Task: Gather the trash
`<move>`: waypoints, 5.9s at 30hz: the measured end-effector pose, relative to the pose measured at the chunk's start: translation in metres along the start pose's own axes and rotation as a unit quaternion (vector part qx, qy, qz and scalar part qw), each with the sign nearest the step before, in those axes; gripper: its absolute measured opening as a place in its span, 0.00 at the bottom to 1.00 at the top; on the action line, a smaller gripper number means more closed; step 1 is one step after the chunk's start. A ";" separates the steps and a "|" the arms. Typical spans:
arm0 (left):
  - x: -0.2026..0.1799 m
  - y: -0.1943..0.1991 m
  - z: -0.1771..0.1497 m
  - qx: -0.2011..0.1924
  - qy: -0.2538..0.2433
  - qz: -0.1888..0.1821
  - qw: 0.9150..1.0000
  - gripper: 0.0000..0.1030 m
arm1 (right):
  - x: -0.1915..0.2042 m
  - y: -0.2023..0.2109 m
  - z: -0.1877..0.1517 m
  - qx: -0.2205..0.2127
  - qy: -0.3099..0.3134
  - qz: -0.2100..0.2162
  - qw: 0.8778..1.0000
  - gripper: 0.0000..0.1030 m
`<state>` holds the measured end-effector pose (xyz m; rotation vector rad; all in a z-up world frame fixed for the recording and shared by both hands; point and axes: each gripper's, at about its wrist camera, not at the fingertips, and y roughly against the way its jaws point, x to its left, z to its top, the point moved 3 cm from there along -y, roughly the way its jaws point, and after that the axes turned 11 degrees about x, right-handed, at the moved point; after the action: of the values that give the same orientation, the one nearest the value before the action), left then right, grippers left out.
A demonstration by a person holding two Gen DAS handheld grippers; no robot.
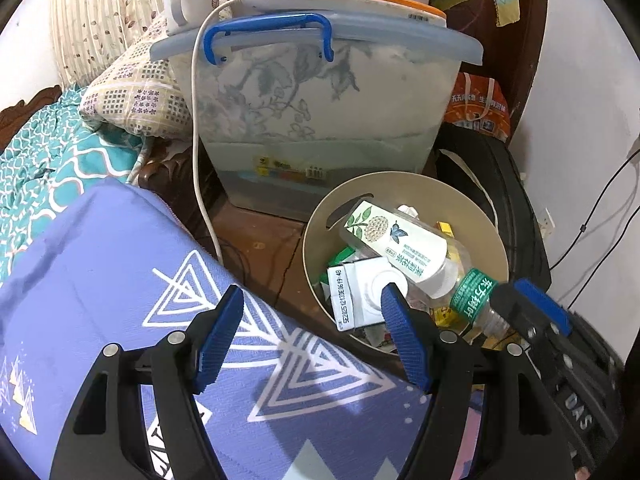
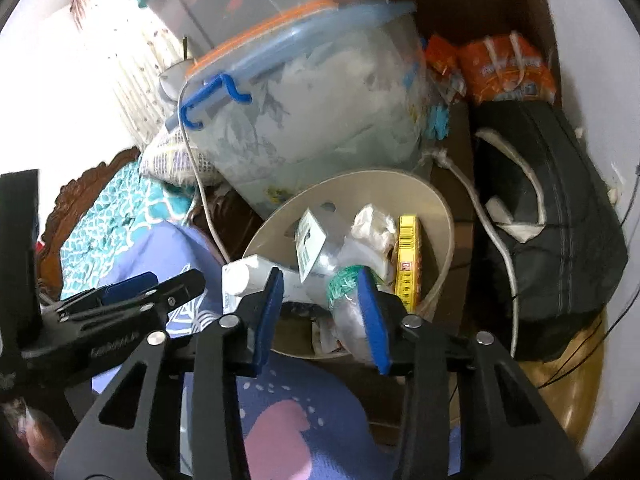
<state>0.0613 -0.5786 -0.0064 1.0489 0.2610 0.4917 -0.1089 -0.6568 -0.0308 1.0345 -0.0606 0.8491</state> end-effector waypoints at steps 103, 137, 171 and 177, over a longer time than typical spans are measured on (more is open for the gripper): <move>0.068 0.216 -0.211 -0.087 0.121 0.123 0.981 0.92 | 0.112 0.173 -0.117 -0.058 0.051 0.084 0.993 0.97; 0.051 0.174 -0.209 -0.011 0.104 0.134 0.985 0.92 | 0.089 0.153 -0.115 -0.042 0.026 0.081 0.995 0.97; 0.054 0.163 -0.214 0.008 0.105 0.145 0.984 0.92 | 0.094 0.150 -0.116 -0.035 0.029 0.084 0.995 0.97; 0.054 0.160 -0.216 0.013 0.103 0.143 0.984 0.92 | 0.095 0.147 -0.116 -0.033 0.030 0.084 0.995 0.97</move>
<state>-0.0279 -0.3223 0.0310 1.0679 0.3021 0.8598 -0.1765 -0.4774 0.0538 0.9509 -0.1259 1.0238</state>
